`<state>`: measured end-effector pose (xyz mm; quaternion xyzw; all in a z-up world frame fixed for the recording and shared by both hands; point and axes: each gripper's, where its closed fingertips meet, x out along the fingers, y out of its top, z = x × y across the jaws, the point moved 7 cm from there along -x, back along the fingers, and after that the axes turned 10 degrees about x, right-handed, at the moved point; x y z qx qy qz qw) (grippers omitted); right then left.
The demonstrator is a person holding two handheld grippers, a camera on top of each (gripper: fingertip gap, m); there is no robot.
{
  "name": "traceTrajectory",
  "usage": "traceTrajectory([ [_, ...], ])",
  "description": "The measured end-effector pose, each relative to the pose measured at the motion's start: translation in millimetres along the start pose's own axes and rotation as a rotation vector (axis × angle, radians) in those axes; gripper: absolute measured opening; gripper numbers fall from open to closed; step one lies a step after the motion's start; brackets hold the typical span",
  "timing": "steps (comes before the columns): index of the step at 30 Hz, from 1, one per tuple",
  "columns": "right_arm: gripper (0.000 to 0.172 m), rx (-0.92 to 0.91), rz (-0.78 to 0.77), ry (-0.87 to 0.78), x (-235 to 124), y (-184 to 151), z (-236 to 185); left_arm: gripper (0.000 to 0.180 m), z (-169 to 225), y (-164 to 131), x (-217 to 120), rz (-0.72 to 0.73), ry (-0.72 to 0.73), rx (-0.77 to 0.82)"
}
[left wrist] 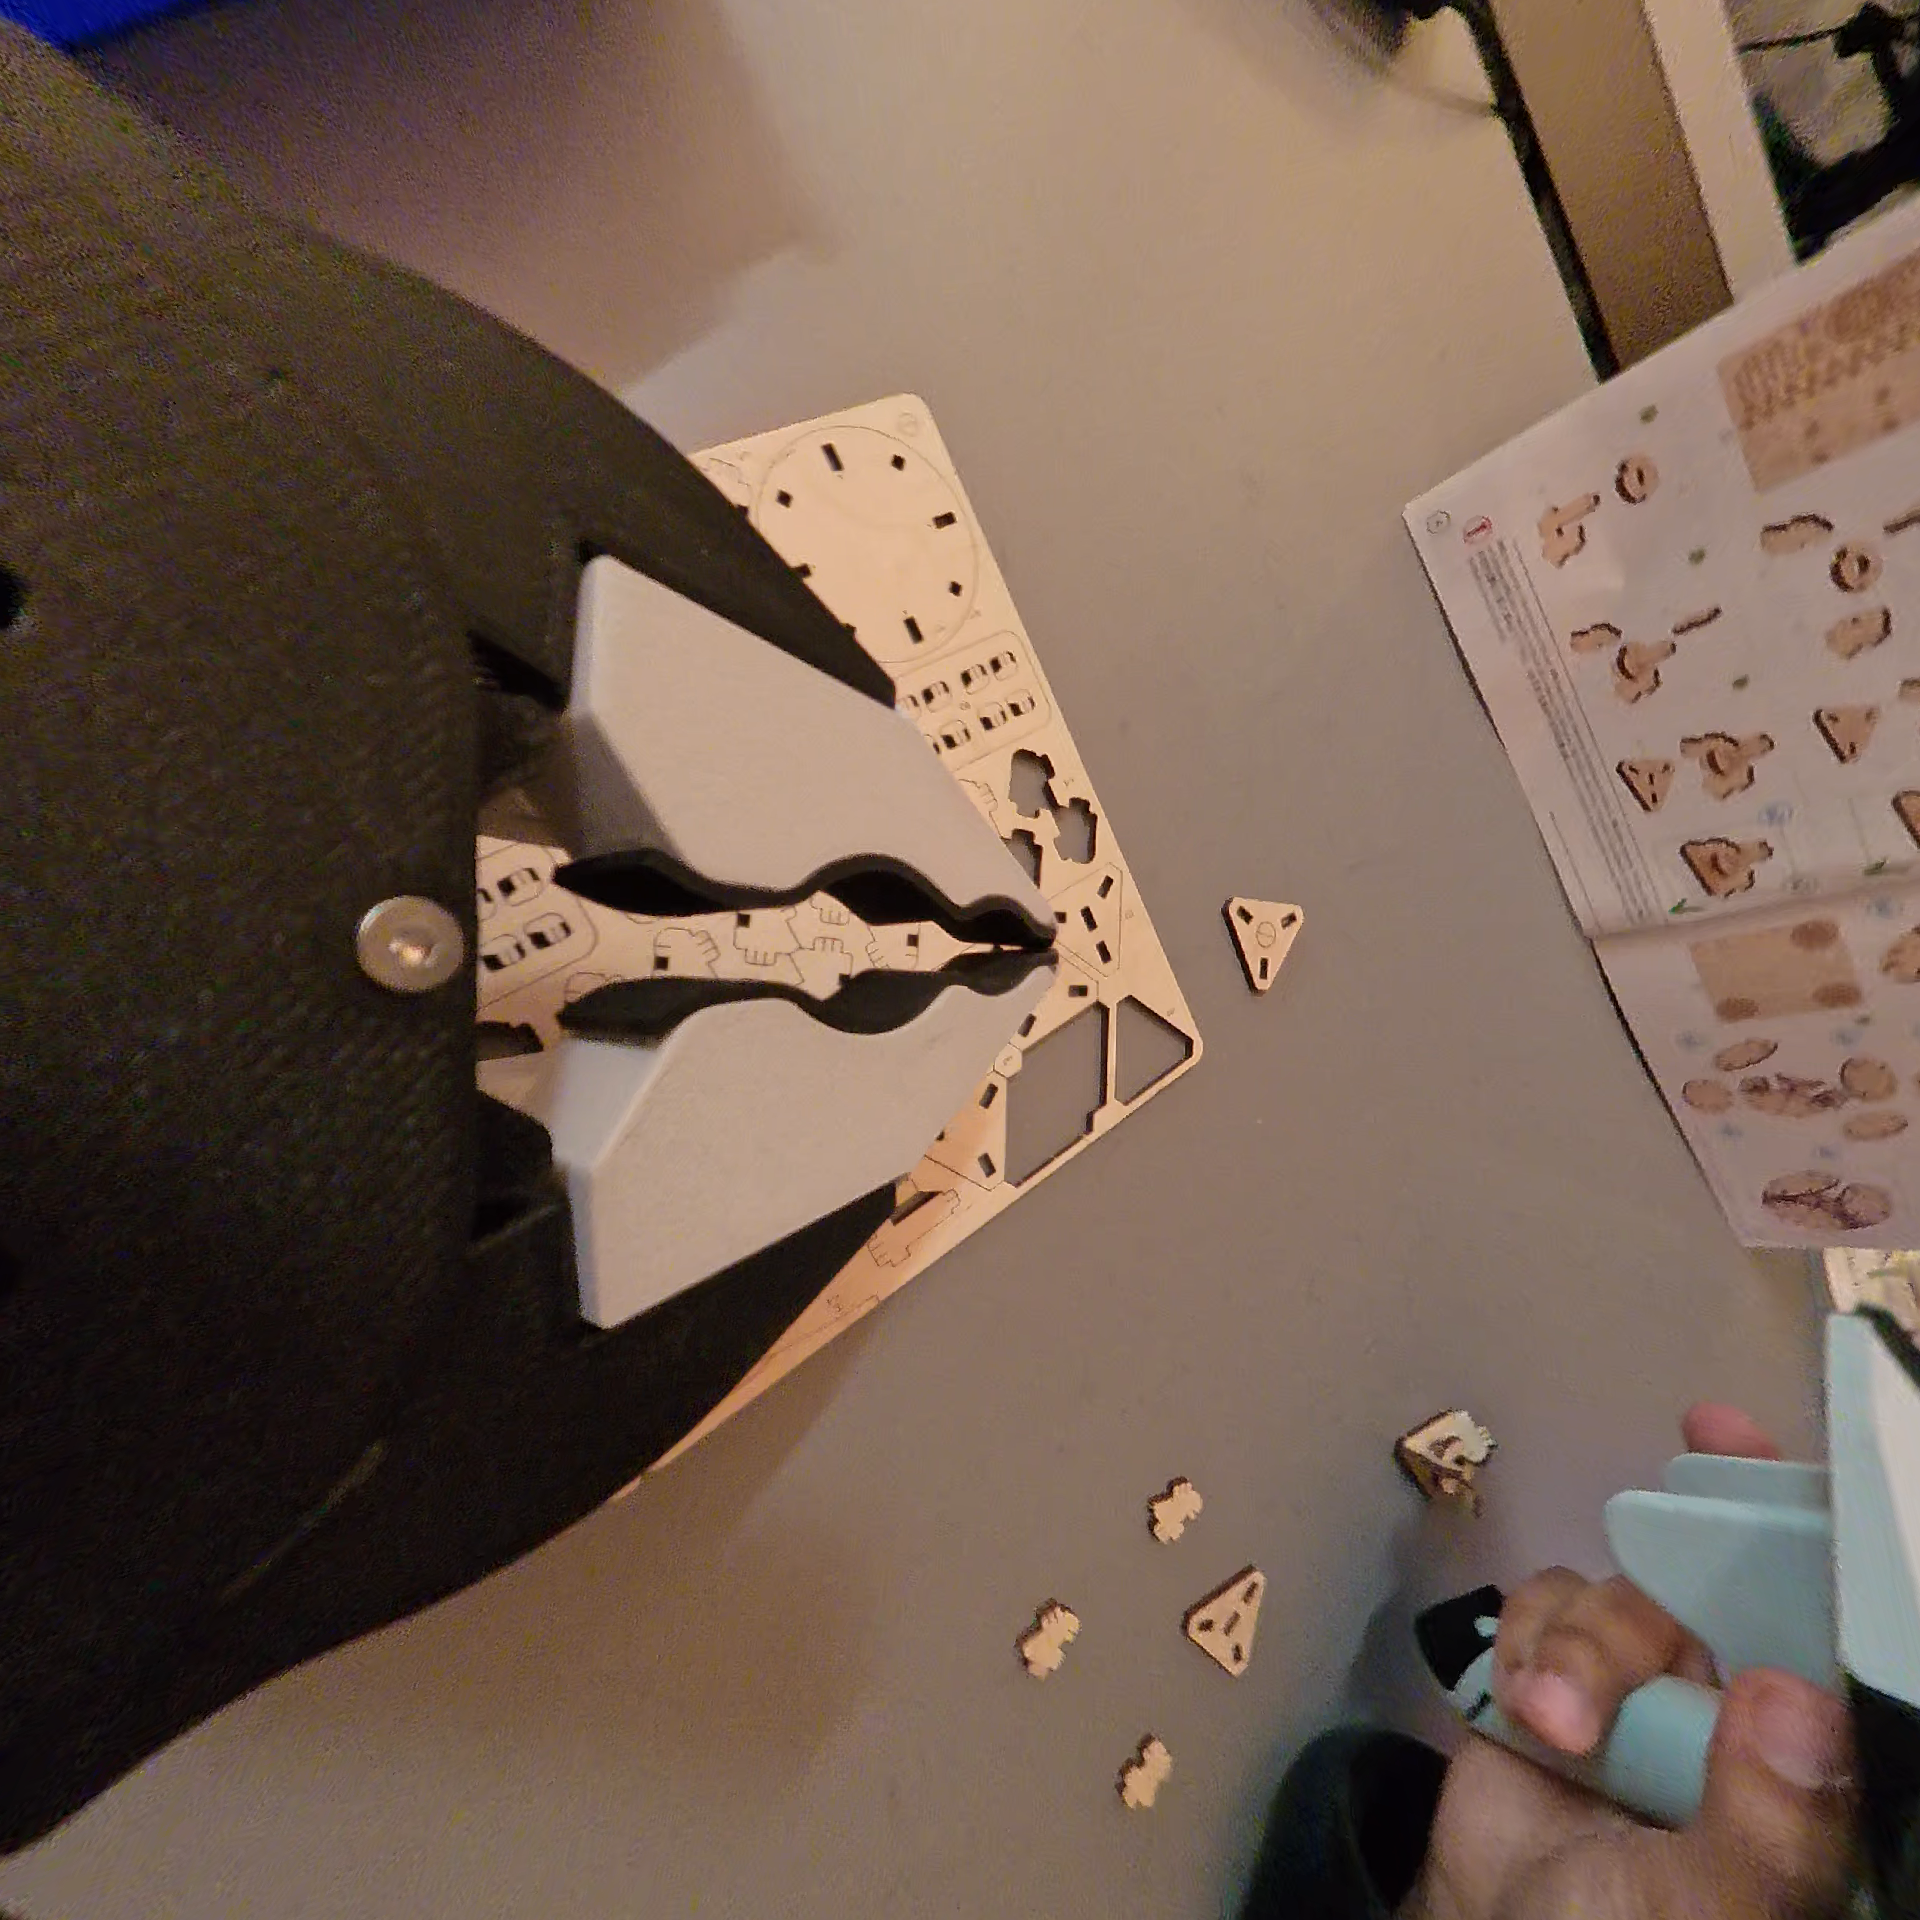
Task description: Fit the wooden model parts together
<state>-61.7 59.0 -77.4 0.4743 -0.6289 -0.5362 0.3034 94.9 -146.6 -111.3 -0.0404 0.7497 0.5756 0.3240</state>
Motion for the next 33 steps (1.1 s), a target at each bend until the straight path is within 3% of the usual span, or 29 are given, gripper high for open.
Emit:
traceTrajectory([
  [6,0.009,-0.010,-0.010,0.000,1.3,-1.9,-1.2,0.000,-11.2,2.1,-17.4,0.019,0.042,-0.062],
  [12,0.013,-0.061,-0.059,0.006,3.3,-4.7,-2.9,0.000,-11.0,-3.6,-11.6,-0.047,0.072,-0.032],
  [16,0.028,-0.276,-0.463,0.200,-6.2,-26.2,-24.1,0.000,-9.4,-8.1,-5.6,-0.129,0.124,0.033],
  [19,0.027,-0.358,-0.641,0.371,-23.7,-48.6,-51.4,0.000,-6.3,-6.7,-1.2,-0.118,0.105,0.032],
  [22,0.027,-0.387,-0.760,0.474,-34.3,-66.7,-68.3,0.000,-4.0,-5.9,1.9,-0.096,0.083,0.016],
  [26,0.030,-0.289,-0.928,0.664,-53.1,-80.0,-86.4,0.000,-4.7,-6.5,1.9,-0.090,0.083,0.009],
  [33,0.024,-0.340,-0.970,0.600,-58.1,-93.4,-82.4,0.000,-7.8,-6.8,-1.1,-0.053,0.082,-0.017],
])
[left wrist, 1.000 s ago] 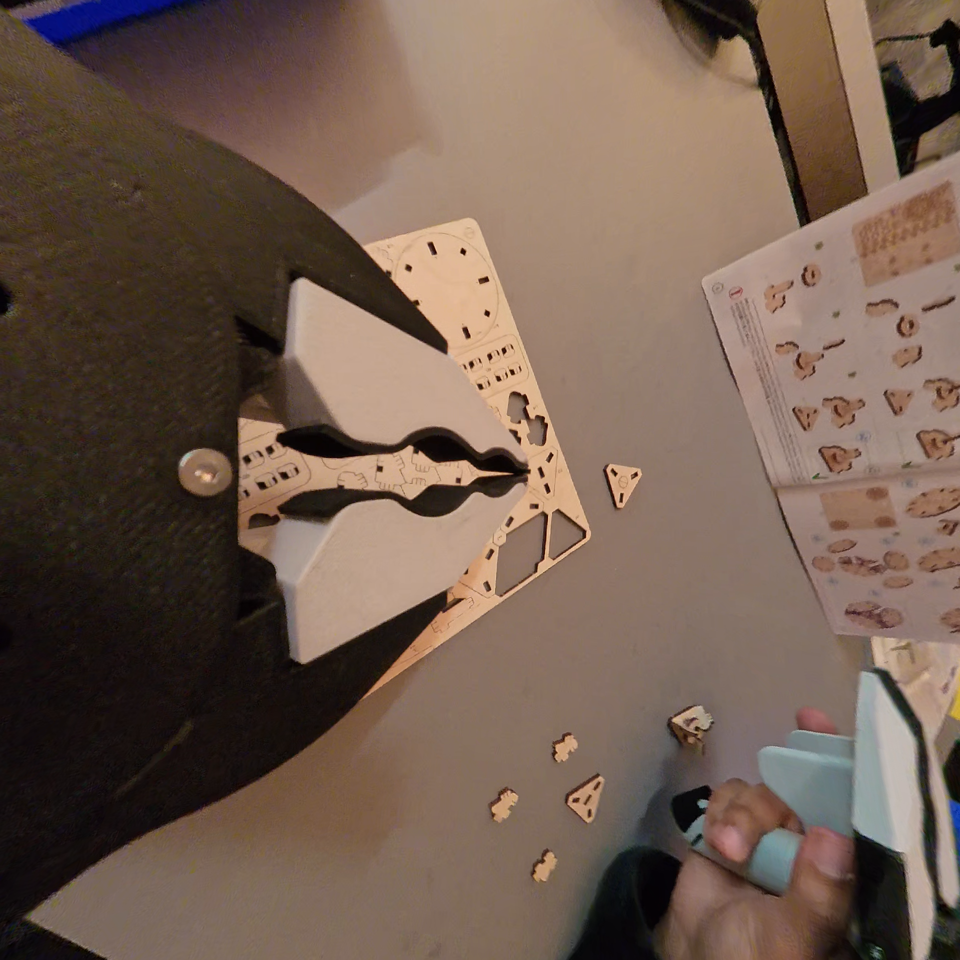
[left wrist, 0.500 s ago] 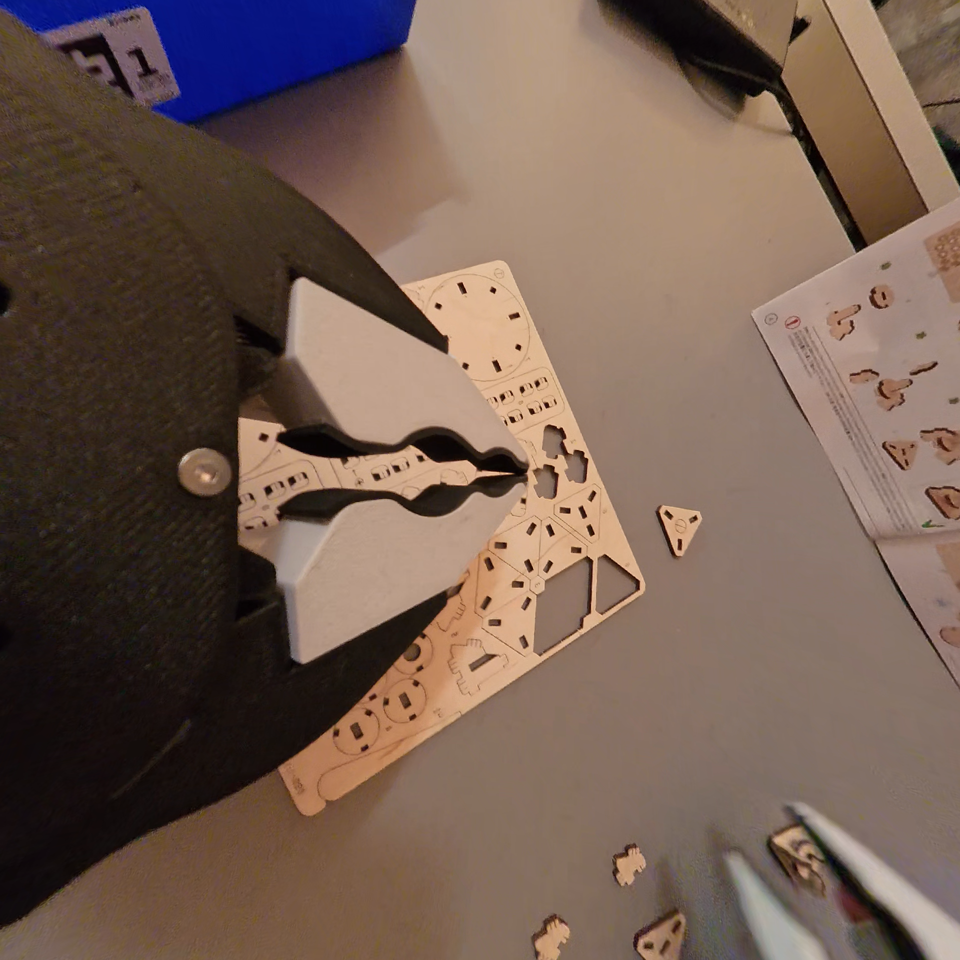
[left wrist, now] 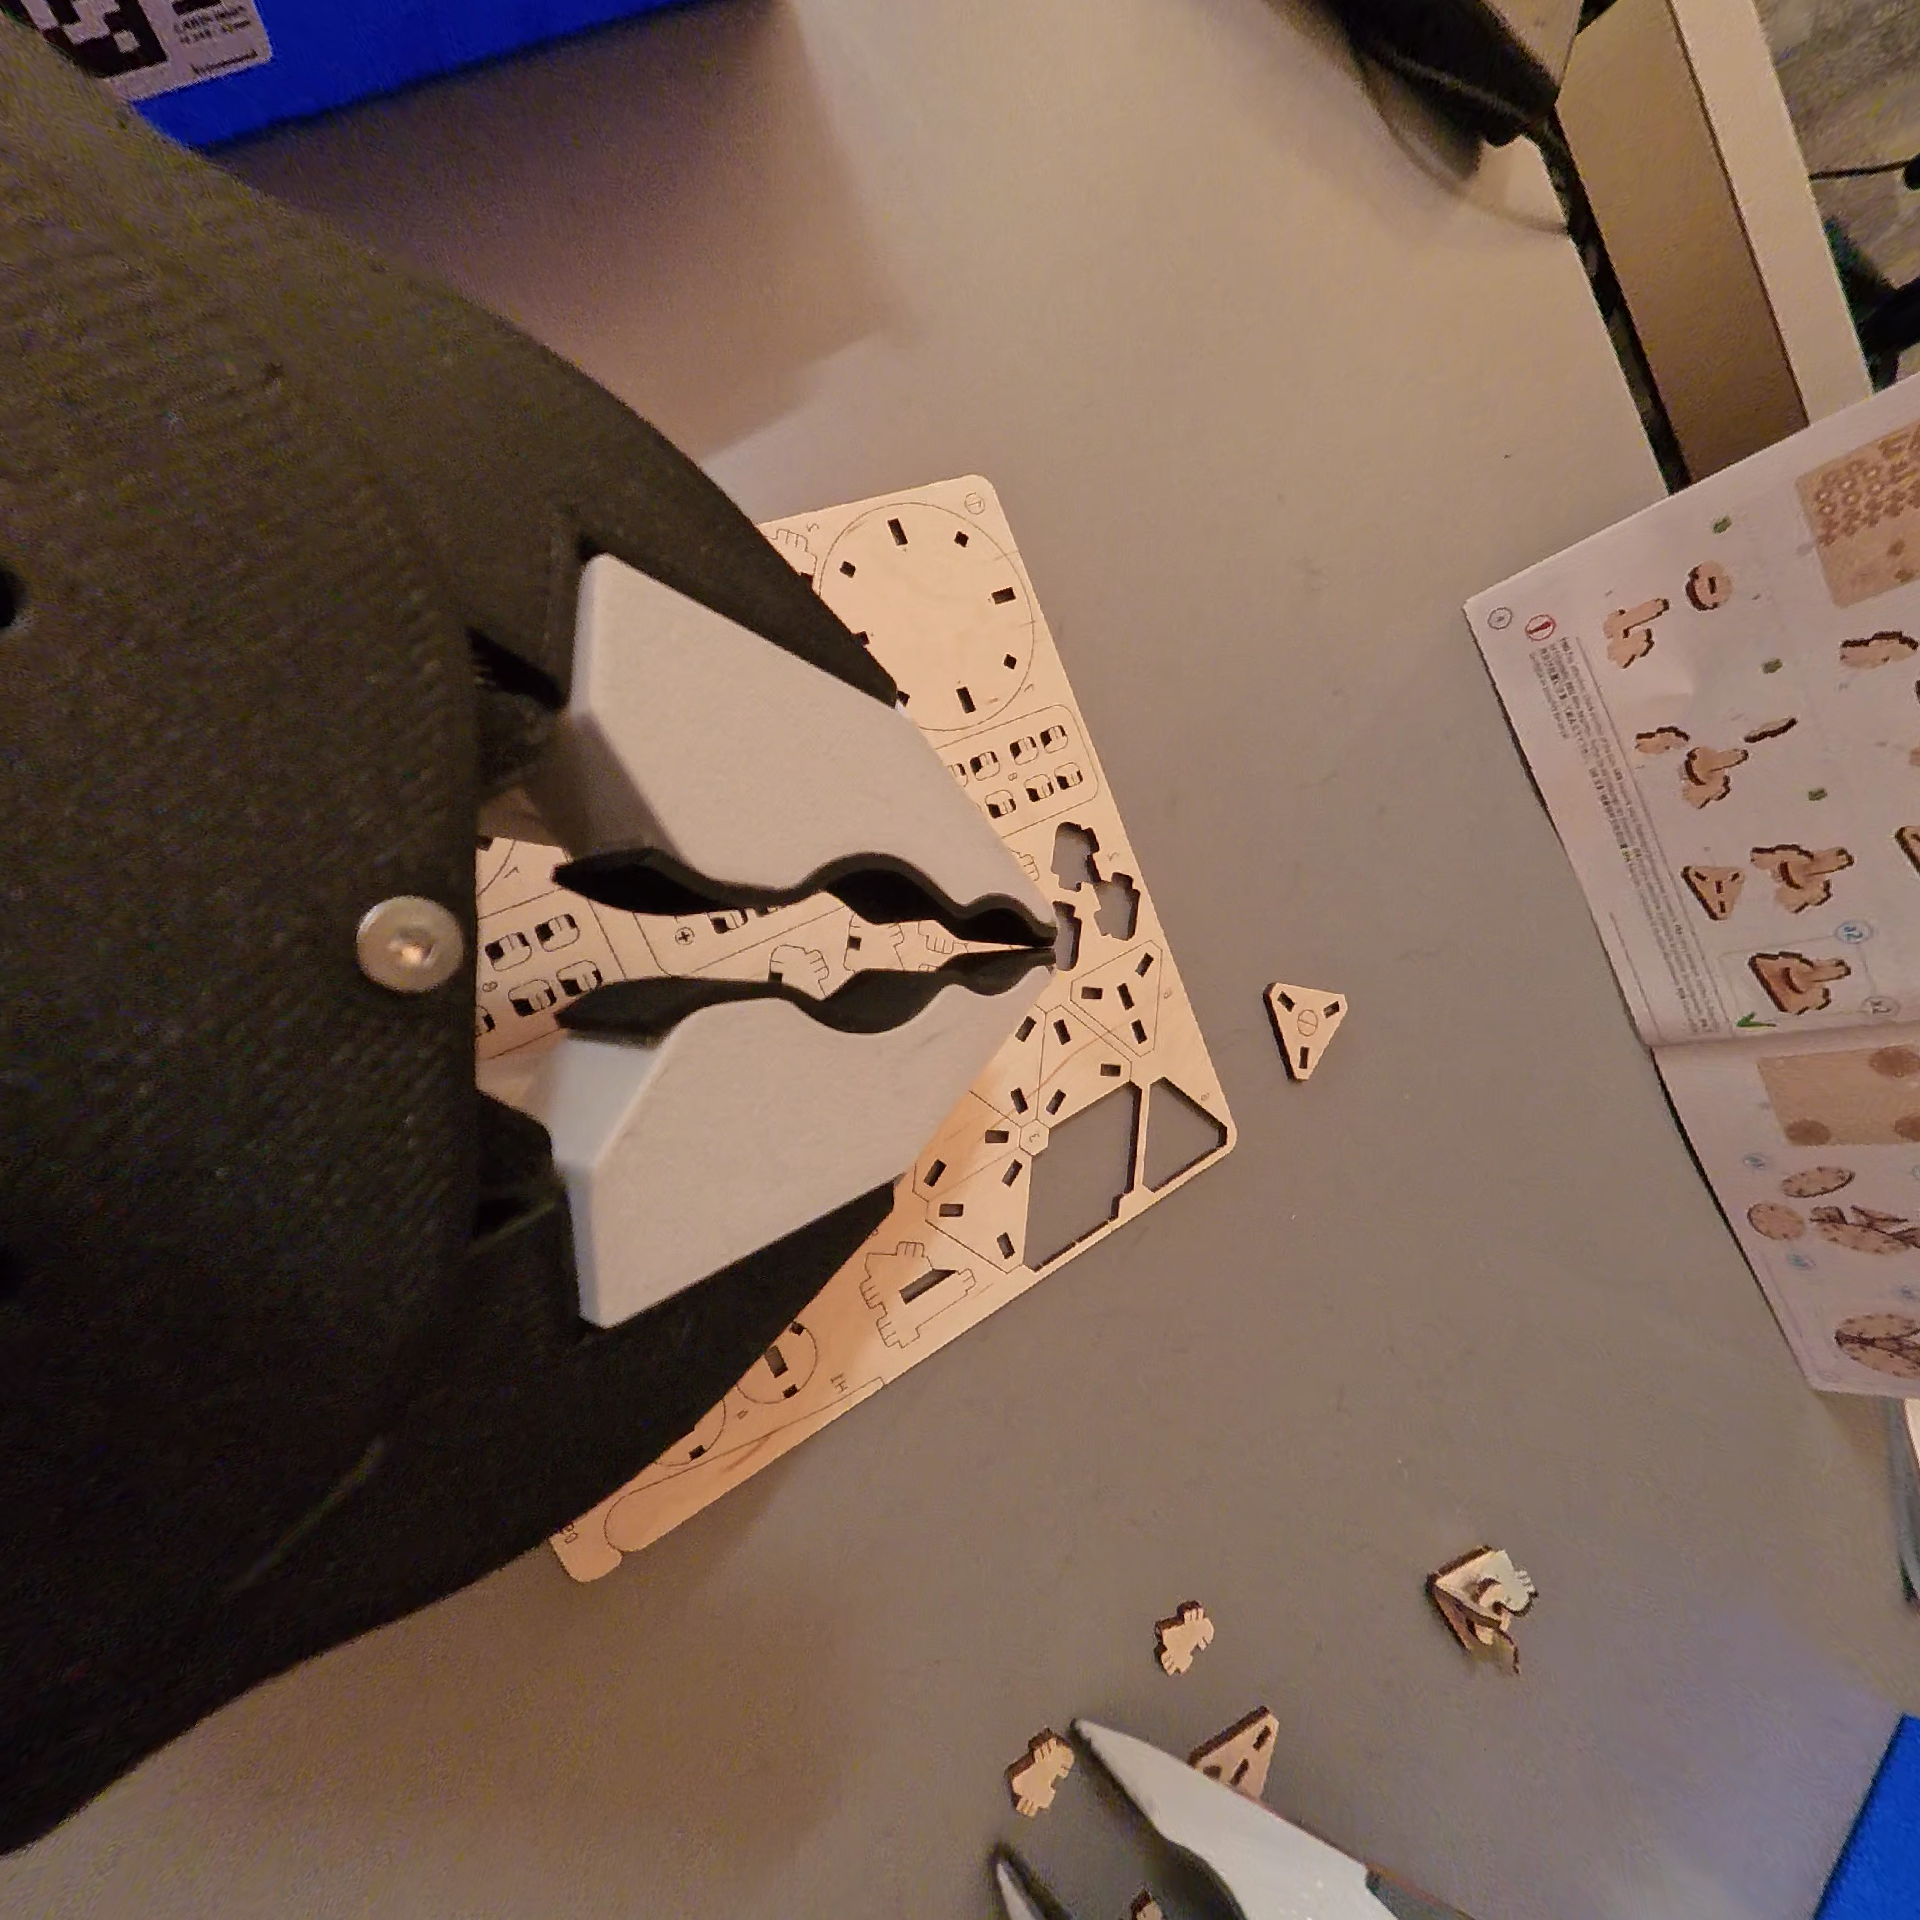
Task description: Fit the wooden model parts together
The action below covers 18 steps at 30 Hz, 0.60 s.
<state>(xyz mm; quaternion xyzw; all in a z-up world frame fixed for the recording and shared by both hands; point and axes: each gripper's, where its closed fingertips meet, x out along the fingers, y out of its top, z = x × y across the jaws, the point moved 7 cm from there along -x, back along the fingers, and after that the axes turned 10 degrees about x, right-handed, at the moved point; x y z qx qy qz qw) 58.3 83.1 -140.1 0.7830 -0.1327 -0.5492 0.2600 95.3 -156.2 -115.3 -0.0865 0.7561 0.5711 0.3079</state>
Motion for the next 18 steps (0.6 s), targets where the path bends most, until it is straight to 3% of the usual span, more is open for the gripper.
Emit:
traceTrajectory([
  [8,0.000,-0.045,0.066,0.024,2.4,9.2,-2.3,0.000,-3.0,-0.6,-2.3,0.012,0.018,-0.007],
  [13,0.000,-0.066,0.268,0.014,-8.4,26.9,1.9,0.000,-7.3,-5.2,-0.3,0.032,0.043,-0.031],
  [18,0.005,-0.009,0.294,-0.045,-12.7,23.8,17.8,0.000,-10.8,-6.0,-2.1,0.074,0.080,-0.028],
])
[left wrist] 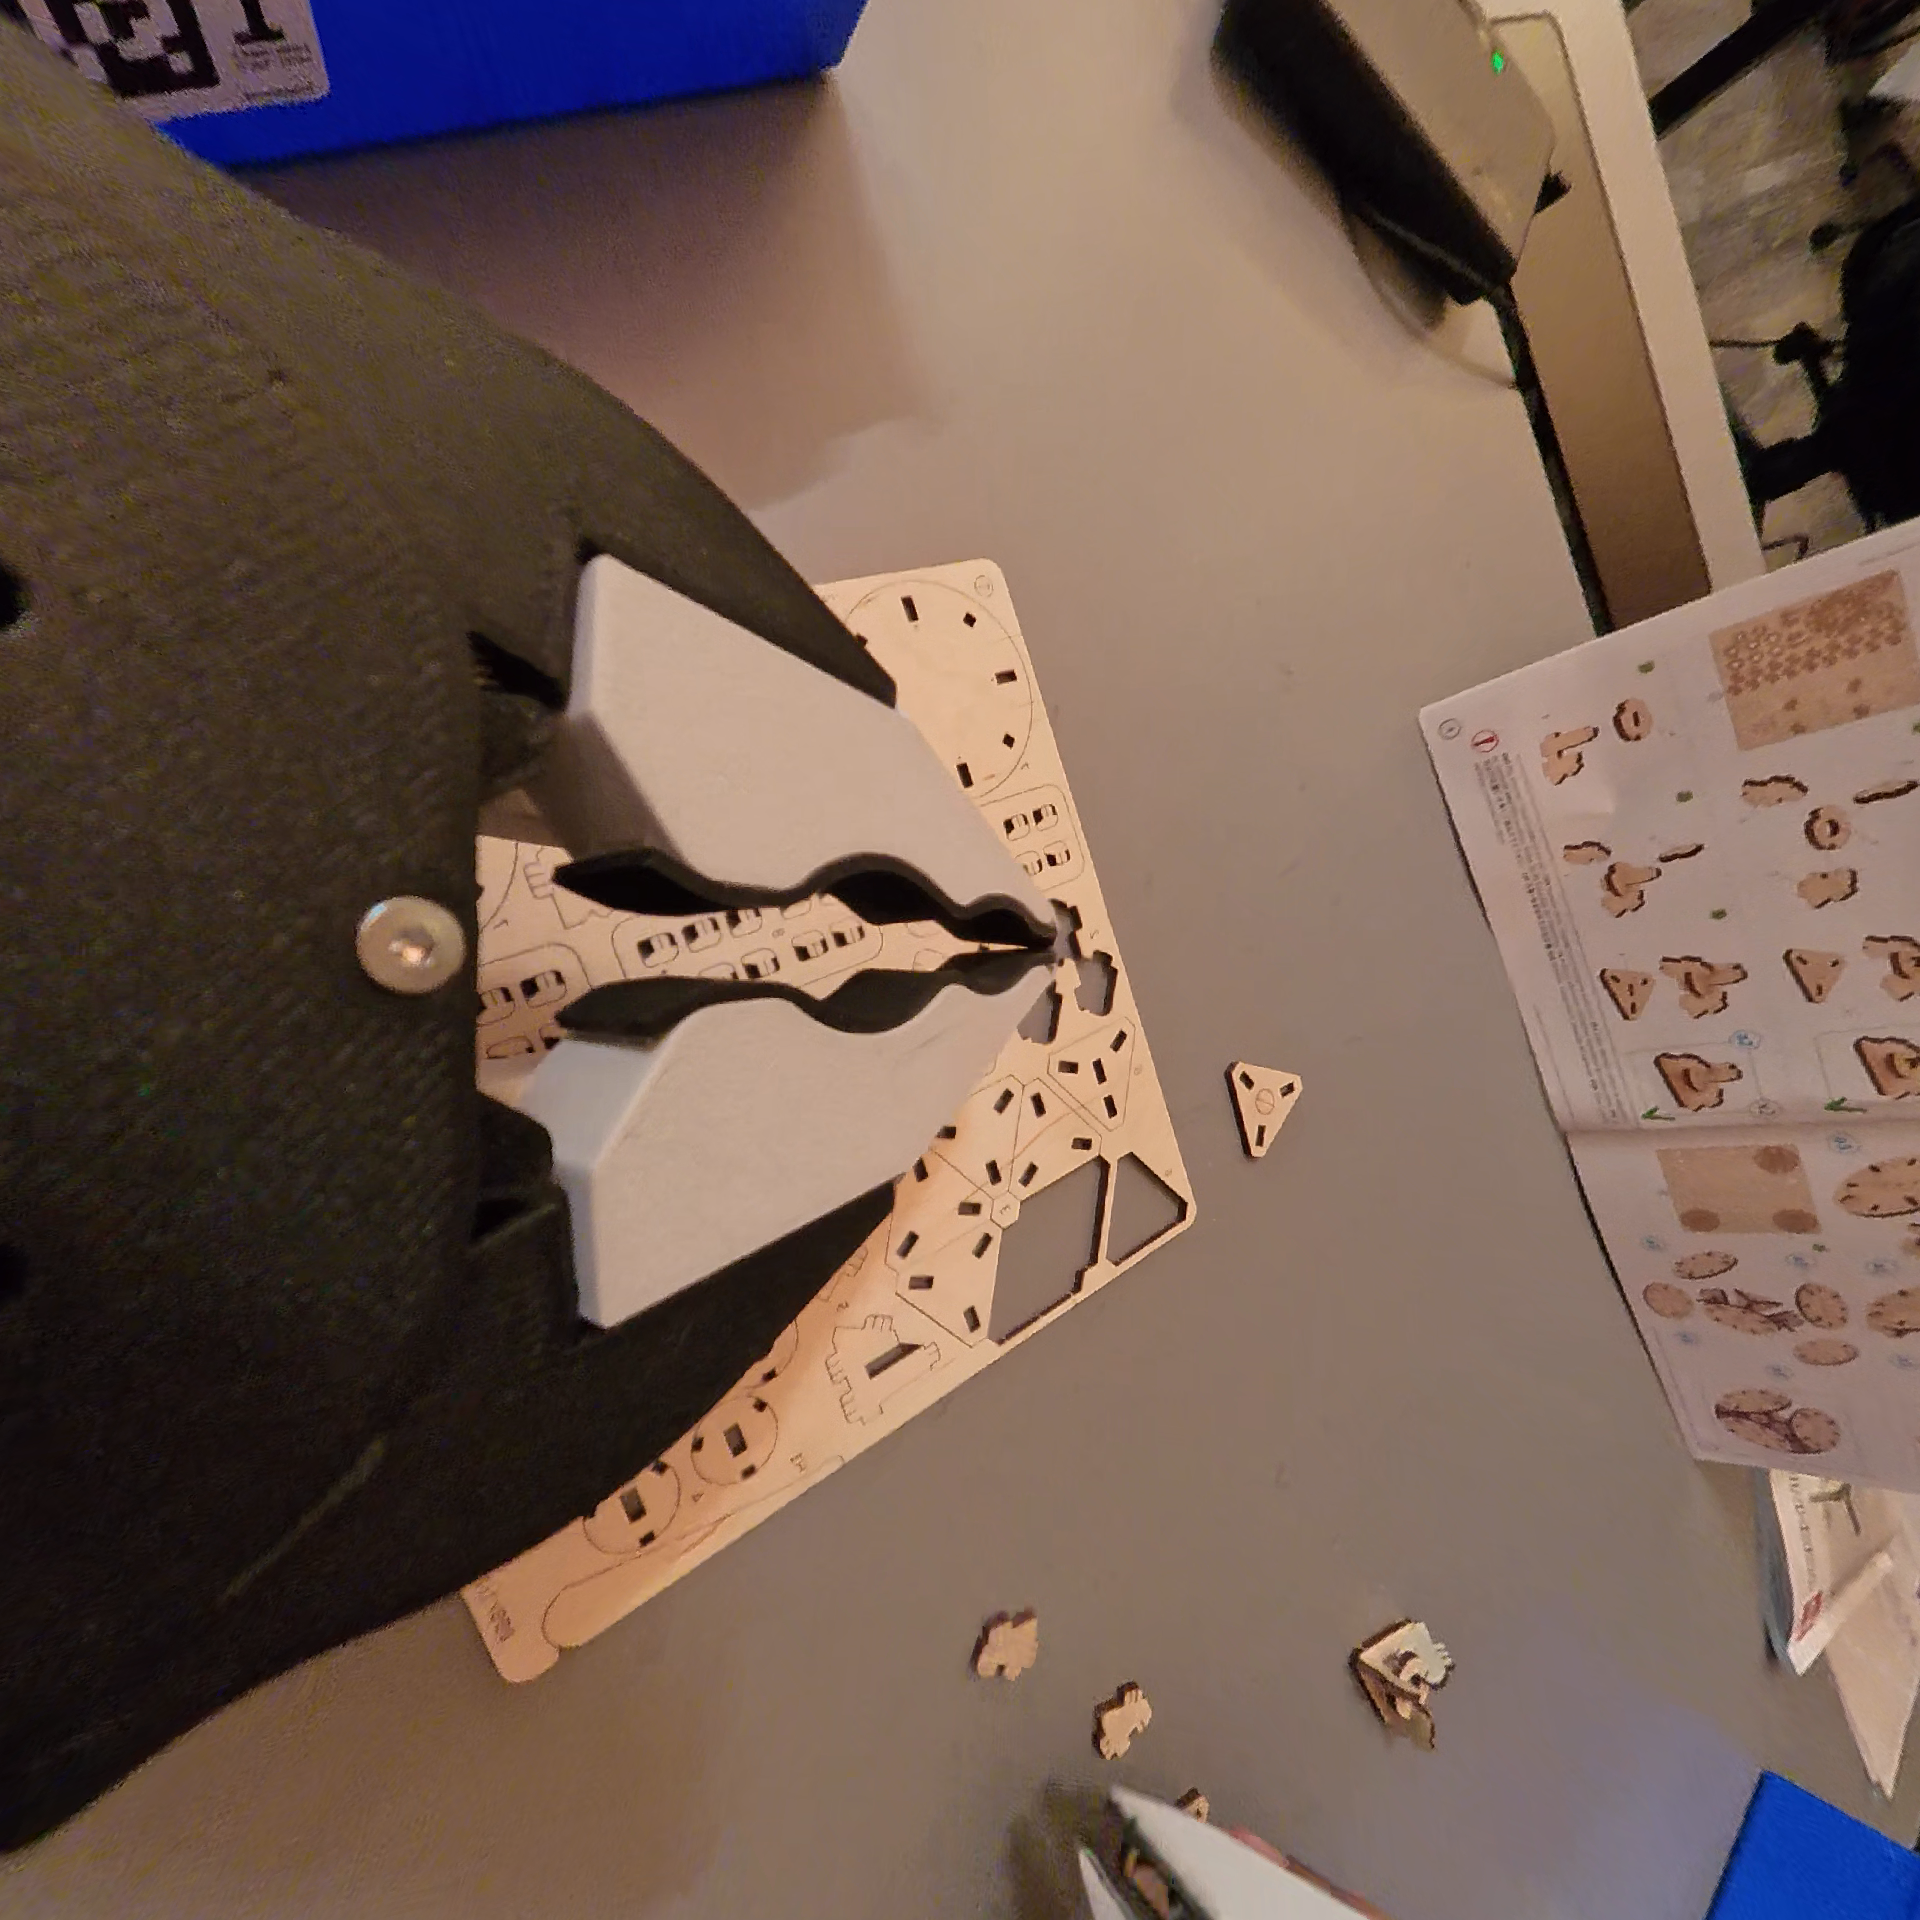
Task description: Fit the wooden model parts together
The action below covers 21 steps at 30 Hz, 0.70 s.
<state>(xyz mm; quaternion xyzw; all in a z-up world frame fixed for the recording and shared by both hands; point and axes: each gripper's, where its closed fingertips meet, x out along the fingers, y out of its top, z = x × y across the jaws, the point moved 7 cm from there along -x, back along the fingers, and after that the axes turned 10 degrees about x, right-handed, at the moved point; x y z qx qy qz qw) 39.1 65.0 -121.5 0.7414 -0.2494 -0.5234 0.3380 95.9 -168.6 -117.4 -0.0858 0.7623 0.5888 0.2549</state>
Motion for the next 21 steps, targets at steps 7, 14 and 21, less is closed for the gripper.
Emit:
traceTrajectory([
  [7,0.019,0.036,-0.006,-0.034,6.7,-0.4,2.4,0.000,-2.5,1.3,-3.2,0.051,0.002,-0.023],
  [14,0.017,0.018,-0.160,-0.152,37.2,-1.1,-0.1,0.000,-1.6,-0.6,-0.5,0.052,-0.007,-0.026],
  [21,0.016,0.004,-0.119,-0.177,35.0,2.1,1.1,0.000,0.2,0.4,-0.1,0.048,0.011,0.006],
])
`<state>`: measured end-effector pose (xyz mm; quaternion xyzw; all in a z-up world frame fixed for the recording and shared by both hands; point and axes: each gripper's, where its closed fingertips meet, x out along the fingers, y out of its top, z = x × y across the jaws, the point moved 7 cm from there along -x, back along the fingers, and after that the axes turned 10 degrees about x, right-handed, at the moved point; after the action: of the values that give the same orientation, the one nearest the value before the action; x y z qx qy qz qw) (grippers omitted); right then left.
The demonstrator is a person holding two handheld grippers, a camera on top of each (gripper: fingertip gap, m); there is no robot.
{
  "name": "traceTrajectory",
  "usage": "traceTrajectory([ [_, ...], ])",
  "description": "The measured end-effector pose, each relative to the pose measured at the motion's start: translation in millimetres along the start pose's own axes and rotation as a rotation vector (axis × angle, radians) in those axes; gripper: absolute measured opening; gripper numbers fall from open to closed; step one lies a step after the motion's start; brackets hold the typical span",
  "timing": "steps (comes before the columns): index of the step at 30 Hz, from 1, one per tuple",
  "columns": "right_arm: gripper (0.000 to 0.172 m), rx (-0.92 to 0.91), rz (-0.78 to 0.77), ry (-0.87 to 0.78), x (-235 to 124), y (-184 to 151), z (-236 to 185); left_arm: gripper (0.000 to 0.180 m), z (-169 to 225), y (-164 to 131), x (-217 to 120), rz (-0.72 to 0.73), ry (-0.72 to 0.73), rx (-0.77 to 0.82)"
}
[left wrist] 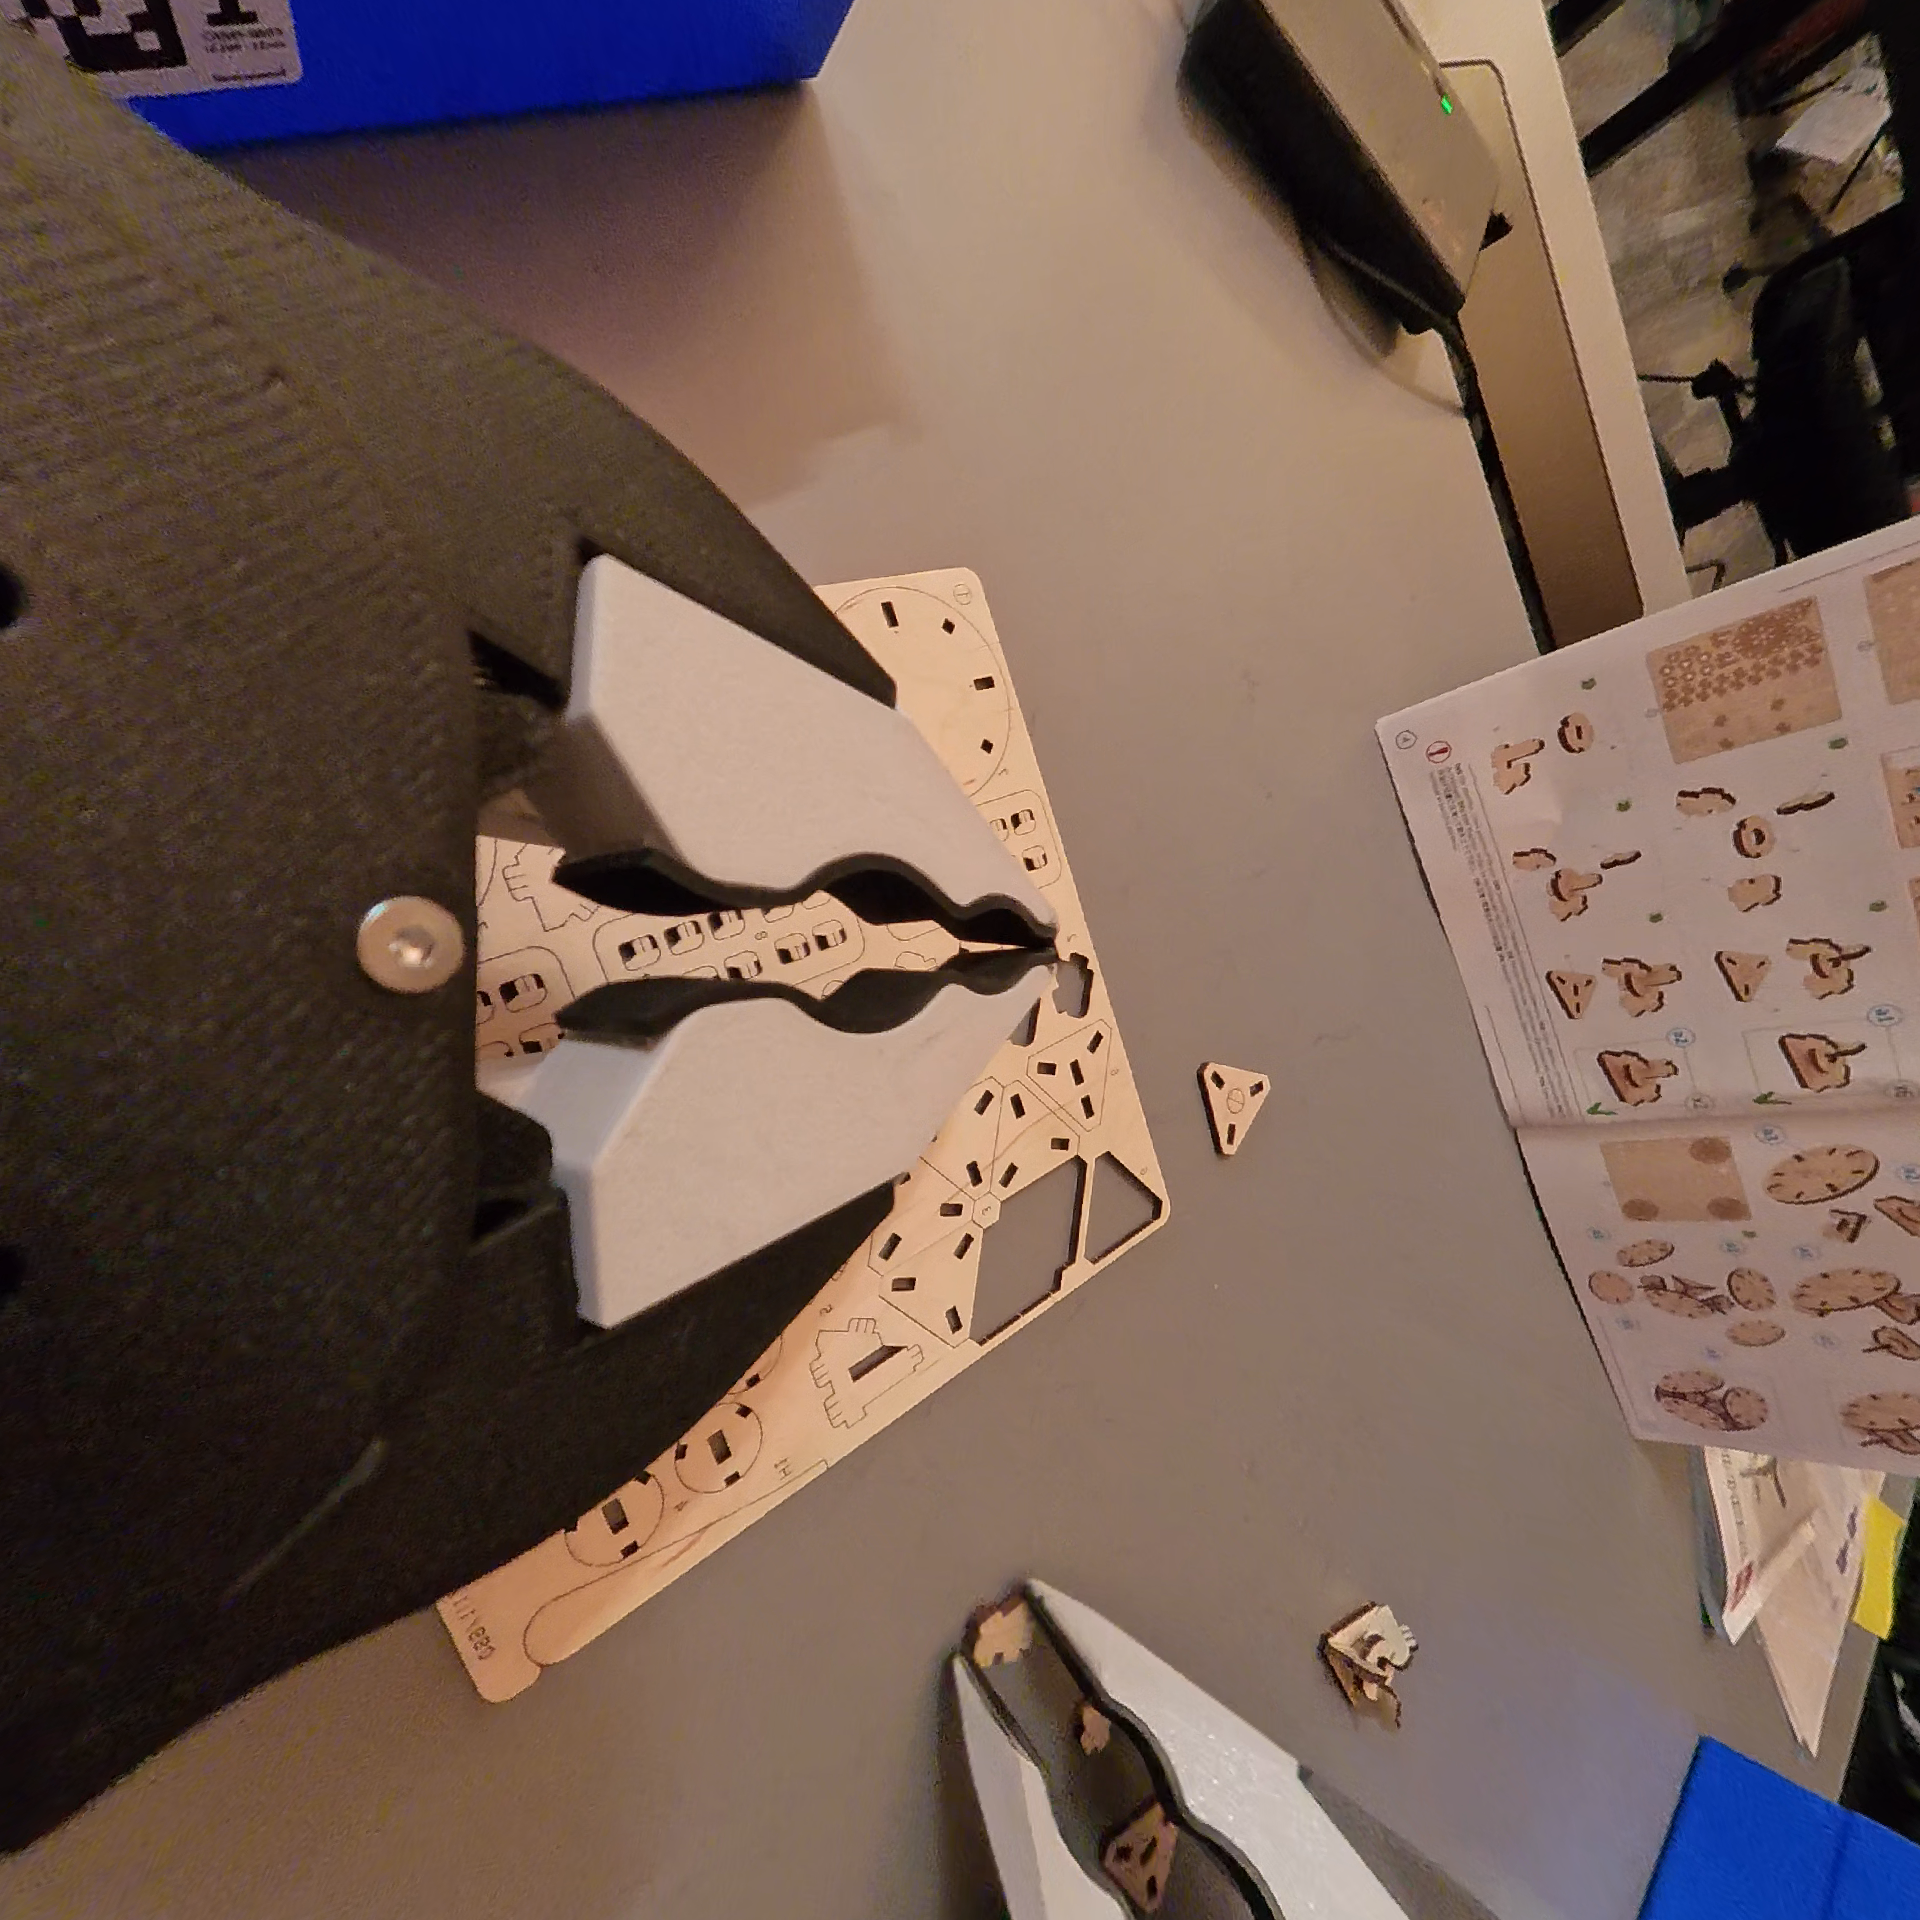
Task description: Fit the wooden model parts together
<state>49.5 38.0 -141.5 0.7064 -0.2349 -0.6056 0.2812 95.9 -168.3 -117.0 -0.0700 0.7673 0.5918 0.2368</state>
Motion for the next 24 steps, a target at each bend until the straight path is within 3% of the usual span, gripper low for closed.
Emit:
traceTrajectory([
  [6,0.016,-0.046,0.326,-0.127,-23.4,26.5,8.4,0.000,-13.6,-5.1,-5.8,-0.009,0.079,-0.081],
  [10,0.016,-0.028,0.438,-0.138,-29.2,36.6,6.1,0.000,-13.8,-5.2,-6.3,-0.022,0.097,-0.064],
  [16,0.015,0.061,0.492,-0.148,-11.8,61.1,3.4,0.000,-10.5,-6.0,-1.9,-0.079,0.125,-0.005],
  [24,0.016,0.199,0.402,-0.176,23.2,121.2,19.7,0.000,-13.3,-7.8,-3.0,-0.081,0.120,-0.017],
])
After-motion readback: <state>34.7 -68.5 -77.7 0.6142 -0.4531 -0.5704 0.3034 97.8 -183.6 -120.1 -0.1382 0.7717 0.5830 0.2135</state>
